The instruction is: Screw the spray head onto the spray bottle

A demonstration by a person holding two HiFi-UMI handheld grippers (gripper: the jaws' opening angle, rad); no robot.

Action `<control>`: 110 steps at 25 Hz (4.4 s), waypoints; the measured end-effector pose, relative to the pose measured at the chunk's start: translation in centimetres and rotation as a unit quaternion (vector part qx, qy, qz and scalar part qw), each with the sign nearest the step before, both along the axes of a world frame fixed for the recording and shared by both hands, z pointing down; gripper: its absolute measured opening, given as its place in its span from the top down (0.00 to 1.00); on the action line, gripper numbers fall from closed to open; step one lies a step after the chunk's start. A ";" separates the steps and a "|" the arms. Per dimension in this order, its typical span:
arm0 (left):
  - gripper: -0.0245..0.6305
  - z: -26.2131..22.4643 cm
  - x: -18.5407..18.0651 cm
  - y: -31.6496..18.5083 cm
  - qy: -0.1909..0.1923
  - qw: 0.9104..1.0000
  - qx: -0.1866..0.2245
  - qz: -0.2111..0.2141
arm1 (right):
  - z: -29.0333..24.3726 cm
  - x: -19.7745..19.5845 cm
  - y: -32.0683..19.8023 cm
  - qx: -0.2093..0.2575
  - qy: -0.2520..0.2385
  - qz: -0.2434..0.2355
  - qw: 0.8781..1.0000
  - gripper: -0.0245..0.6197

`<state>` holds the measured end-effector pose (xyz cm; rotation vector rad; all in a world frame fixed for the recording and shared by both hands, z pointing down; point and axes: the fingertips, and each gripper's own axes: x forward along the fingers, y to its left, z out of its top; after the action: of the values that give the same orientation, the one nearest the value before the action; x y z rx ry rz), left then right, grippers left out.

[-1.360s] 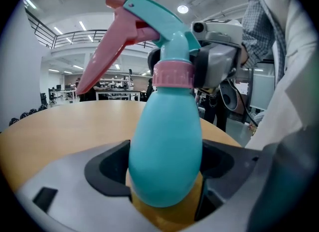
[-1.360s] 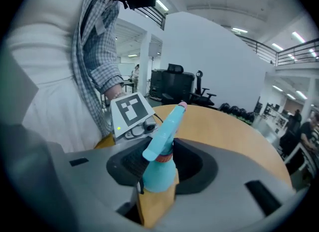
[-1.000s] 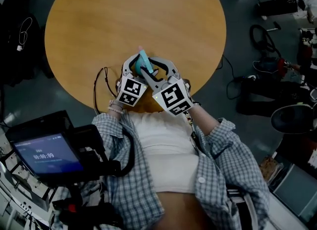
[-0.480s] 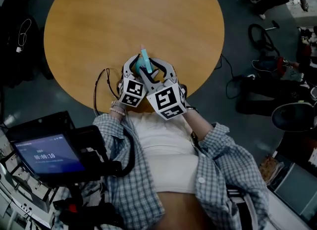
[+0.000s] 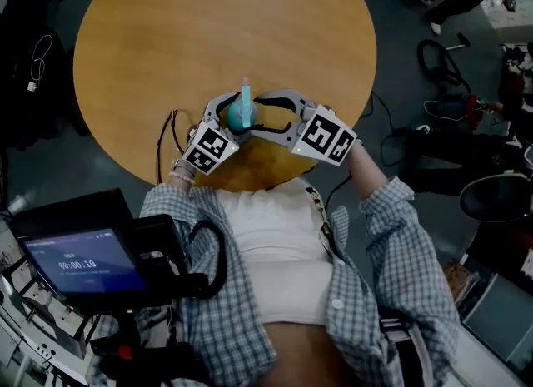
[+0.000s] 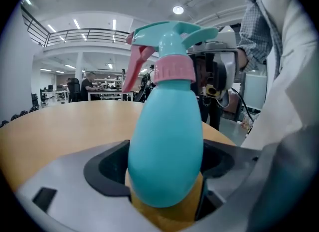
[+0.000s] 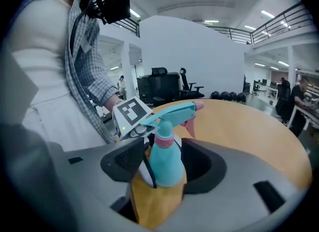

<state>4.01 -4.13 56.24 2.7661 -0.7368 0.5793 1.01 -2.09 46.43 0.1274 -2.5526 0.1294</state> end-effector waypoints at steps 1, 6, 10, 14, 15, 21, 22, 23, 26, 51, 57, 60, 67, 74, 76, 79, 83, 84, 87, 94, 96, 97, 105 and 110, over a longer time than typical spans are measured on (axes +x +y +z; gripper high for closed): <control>0.33 -0.3 -0.1 0.1 -0.002 1.000 -0.001 0.004 | -0.1 -0.4 -0.1 -0.005 -0.005 -0.010 1.000 0.61; 0.33 -0.6 -0.2 0.2 0.000 1.000 -0.004 0.005 | -0.1 -1.4 0.0 -0.008 -0.007 -0.059 0.998 0.77; 0.33 -0.9 0.0 0.1 0.001 1.000 0.000 -0.012 | -0.5 -1.2 0.0 0.013 -0.009 -0.014 1.000 0.78; 0.33 -0.7 0.0 -0.3 0.005 0.998 0.003 -0.059 | -0.8 -0.9 -0.3 0.050 -0.006 0.120 0.992 0.78; 0.33 -0.6 0.0 -0.4 0.007 0.997 0.004 -0.072 | -0.8 -0.7 -0.4 0.045 -0.007 0.163 0.986 0.78; 0.33 -0.6 0.1 -1.1 -0.002 0.988 0.005 -0.152 | -0.7 0.0 -1.0 0.026 0.011 0.370 0.929 0.78; 0.33 -0.6 0.0 -1.2 -0.007 0.987 0.007 -0.163 | -0.7 0.1 -1.1 0.024 0.012 0.388 0.921 0.78; 0.33 -0.5 0.0 -1.3 -0.011 0.985 0.008 -0.172 | -0.7 0.1 -1.2 0.021 0.010 0.400 0.916 0.78; 0.33 -0.4 0.0 -1.4 -0.012 0.985 0.008 -0.173 | -0.6 -0.1 -1.2 0.027 0.005 0.385 0.922 0.78; 0.33 0.2 0.5 -1.3 0.001 0.991 -0.008 -0.136 | 0.1 -0.1 -1.3 0.029 -0.001 0.359 0.933 0.77; 0.33 -0.3 0.6 -1.1 0.008 0.992 -0.011 -0.122 | 0.5 -0.2 -0.9 -0.013 -0.007 0.328 0.944 0.61; 0.33 -0.2 0.7 -0.7 0.006 0.994 -0.011 -0.113 | 0.7 -0.2 -0.9 -0.020 -0.010 0.325 0.946 0.60; 0.33 0.3 0.0 1.3 -0.010 0.996 -0.011 -0.089 | 1.6 1.0 -0.5 -0.032 -0.007 0.326 0.945 0.60; 0.34 0.7 -2.4 3.5 -0.028 0.994 -0.024 -0.099 | 3.9 3.9 1.0 -0.019 0.045 0.327 0.944 0.60; 0.63 0.7 -3.3 3.6 -0.039 0.993 -0.016 -0.112 | 4.4 5.2 0.9 -0.002 0.057 0.343 0.938 0.70; 0.96 0.3 -4.4 3.3 -0.040 0.990 -0.007 -0.132 | 4.4 6.1 0.6 0.022 0.041 0.351 0.935 0.97; 0.96 -2.0 -5.0 4.0 -0.033 0.990 0.005 -0.137 | 3.8 6.5 1.3 0.023 0.017 0.350 0.936 0.97; 0.96 -2.6 -5.0 4.6 -0.032 0.990 0.009 -0.138 | 3.7 6.9 1.8 0.019 0.010 0.358 0.934 0.97; 0.96 -3.9 -5.3 6.0 -0.030 0.989 0.019 -0.147 | 3.3 7.8 2.6 0.010 -0.008 0.376 0.926 0.97; 0.96 -3.4 -7.0 6.6 -0.034 0.984 0.012 -0.173 | 4.3 8.0 2.5 0.003 -0.003 0.366 0.931 0.97; 0.96 -3.0 -7.4 6.7 -0.032 0.983 0.008 -0.181 | 4.6 7.9 2.5 0.004 0.000 0.367 0.930 0.97; 0.96 -2.9 -7.4 6.7 -0.032 0.983 0.007 -0.183 | 4.7 8.0 2.4 0.005 0.003 0.370 0.929 0.97; 0.96 -3.2 -7.2 6.4 -0.029 0.982 0.011 -0.185 | 4.8 8.0 2.5 0.000 0.005 0.376 0.926 0.97; 0.96 -3.2 -7.2 6.4 -0.028 0.982 0.010 -0.186 | 4.7 8.0 2.5 -0.003 0.005 0.377 0.926 0.97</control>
<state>-3.19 2.29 53.04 2.5402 -1.2396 0.5735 8.99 0.44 51.15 1.0990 -2.3518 0.4228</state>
